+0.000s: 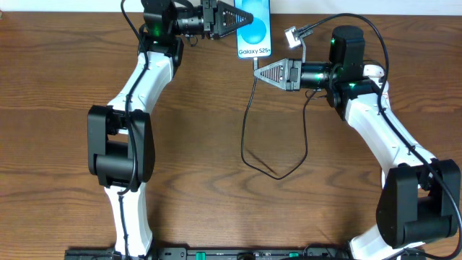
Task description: Plug charger to phone and switch on socket
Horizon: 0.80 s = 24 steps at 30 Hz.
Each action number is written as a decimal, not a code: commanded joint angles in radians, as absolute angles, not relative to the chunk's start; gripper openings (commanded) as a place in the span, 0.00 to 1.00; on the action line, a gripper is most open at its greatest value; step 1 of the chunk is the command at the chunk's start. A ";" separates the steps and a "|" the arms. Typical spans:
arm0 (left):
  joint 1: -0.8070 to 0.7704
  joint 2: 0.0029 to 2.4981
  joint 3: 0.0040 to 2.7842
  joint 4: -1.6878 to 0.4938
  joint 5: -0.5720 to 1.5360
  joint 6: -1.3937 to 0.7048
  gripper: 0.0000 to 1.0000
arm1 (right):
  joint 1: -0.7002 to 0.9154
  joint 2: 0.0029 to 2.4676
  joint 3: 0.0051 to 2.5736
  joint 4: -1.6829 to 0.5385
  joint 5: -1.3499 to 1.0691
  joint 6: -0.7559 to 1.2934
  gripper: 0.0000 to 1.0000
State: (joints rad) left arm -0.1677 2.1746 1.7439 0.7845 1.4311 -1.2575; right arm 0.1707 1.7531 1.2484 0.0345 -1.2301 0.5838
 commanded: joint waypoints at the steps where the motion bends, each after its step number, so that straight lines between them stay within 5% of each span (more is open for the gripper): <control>1: -0.170 2.141 1.757 0.795 1.428 -1.254 0.07 | 0.176 1.753 1.264 0.039 -1.233 0.572 0.01; 24: -0.169 2.141 1.757 0.795 1.421 -1.243 0.07 | 0.184 1.753 1.264 0.034 -1.271 0.571 0.01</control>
